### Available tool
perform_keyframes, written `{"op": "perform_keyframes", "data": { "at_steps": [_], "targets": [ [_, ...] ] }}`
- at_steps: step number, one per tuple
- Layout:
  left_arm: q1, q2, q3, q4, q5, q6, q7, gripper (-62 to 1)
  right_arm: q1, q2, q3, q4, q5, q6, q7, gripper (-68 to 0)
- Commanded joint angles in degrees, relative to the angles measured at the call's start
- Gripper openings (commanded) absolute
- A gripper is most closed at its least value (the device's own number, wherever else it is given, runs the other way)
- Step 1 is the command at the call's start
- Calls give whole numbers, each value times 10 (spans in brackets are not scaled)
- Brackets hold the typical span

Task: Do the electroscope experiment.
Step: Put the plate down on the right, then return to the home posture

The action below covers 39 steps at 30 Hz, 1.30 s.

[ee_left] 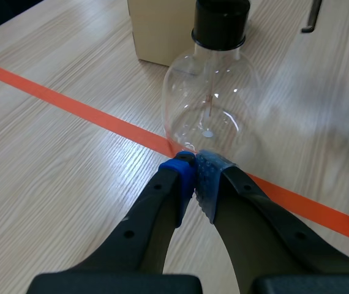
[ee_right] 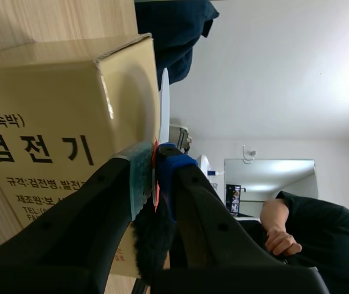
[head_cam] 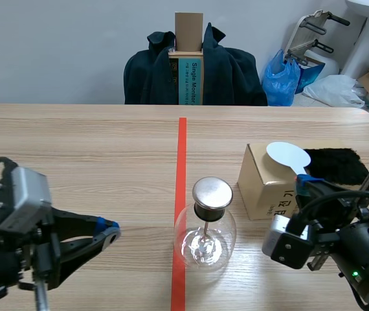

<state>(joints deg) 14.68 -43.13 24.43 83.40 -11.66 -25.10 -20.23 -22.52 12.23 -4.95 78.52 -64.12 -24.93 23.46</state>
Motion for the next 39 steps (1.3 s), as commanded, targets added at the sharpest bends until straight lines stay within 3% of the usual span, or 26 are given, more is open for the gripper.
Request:
{"op": "perform_keyframes", "data": {
  "at_steps": [1,5,8,10,14,16,18,24,25,29,31,36,39],
  "targets": [
    [30,-14,-23,31,-8,-1,-10,-592,8,6,-3,-7,2,-4,0,-667],
    [121,-46,-105,97,-31,-1,-10,-590,17,6,-11,-20,2,-4,2,-667],
    [191,-51,-174,141,-34,-1,-10,-497,17,6,-11,-20,2,-4,13,-667],
    [236,-52,-216,165,-34,-1,-10,-370,16,6,-11,-20,2,-4,12,-667],
    [305,-51,-277,202,-38,-1,-35,14,16,6,-11,-20,2,-5,0,-666],
    [323,-51,-297,210,-38,0,-47,14,16,6,-11,-20,3,-5,-4,-647],
    [331,-47,-309,213,-38,0,-49,14,16,6,-11,-20,3,-5,-4,-562],
    [331,-30,-315,213,-38,-1,-43,14,15,6,-11,-20,59,-5,-5,-45],
    [331,-29,-315,213,-38,-1,-42,14,14,6,-11,-20,70,-5,-5,4],
    [331,-24,-315,212,-37,-1,-37,14,-8,10,-11,-18,116,-5,-4,4],
    [331,-23,-315,212,-36,0,-38,14,-31,19,-11,-14,170,-3,-7,4],
    [331,-23,-315,212,-36,-1,-31,14,-118,61,-10,22,394,2,-13,4],
    [331,-23,-315,212,-36,0,-27,14,-176,83,-9,99,516,35,13,4]
  ]
}}
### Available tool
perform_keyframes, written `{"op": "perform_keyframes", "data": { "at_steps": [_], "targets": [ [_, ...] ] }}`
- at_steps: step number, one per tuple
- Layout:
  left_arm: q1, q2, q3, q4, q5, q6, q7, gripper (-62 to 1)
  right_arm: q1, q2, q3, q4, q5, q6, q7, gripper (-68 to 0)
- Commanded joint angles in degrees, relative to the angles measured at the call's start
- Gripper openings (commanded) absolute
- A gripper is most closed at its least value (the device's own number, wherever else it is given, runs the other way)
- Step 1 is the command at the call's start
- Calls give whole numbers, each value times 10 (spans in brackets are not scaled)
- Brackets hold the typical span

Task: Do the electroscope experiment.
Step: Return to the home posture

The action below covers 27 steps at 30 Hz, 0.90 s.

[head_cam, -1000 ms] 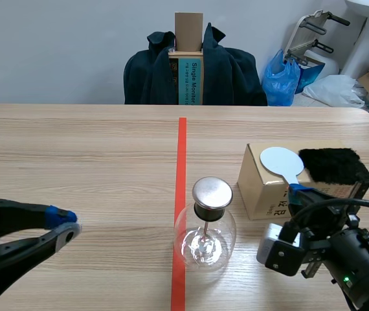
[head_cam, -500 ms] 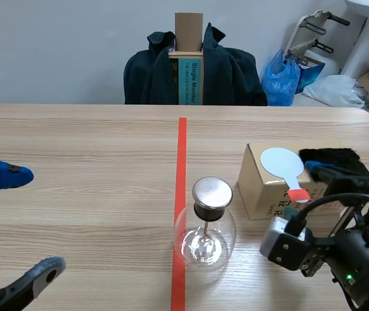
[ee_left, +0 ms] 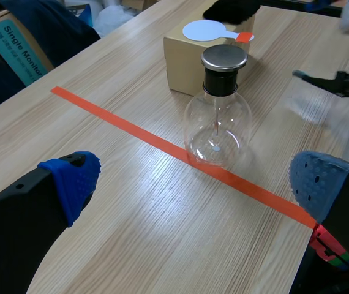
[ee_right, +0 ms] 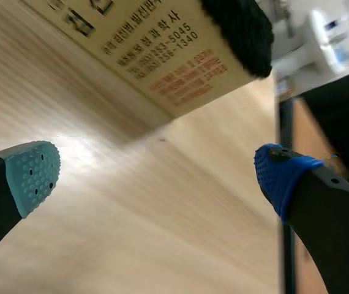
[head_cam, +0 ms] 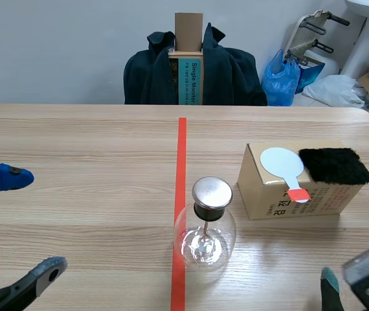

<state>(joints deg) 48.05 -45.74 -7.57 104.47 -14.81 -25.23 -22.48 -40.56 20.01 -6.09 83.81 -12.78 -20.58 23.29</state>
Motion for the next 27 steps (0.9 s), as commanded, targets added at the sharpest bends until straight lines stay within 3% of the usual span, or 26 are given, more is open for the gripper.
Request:
{"op": "perform_keyframes", "data": {
  "at_steps": [1,6,12,16,18,27],
  "targets": [
    [-3,3,5,2,-4,1,-5,14,-16,11,4,78,35,-9,16,4],
    [-3,3,5,2,-4,1,-4,14,-70,43,35,232,168,6,15,4],
    [-3,3,5,2,-4,1,-4,14,-66,79,68,344,195,121,4,4],
    [-3,3,5,2,-4,1,-4,14,-64,84,68,389,201,178,-35,4],
    [-3,3,5,2,-4,1,-4,14,-64,81,65,392,201,198,-31,4],
    [-3,3,5,2,11,2,0,14,-61,73,54,392,201,200,-58,4]
  ]
}}
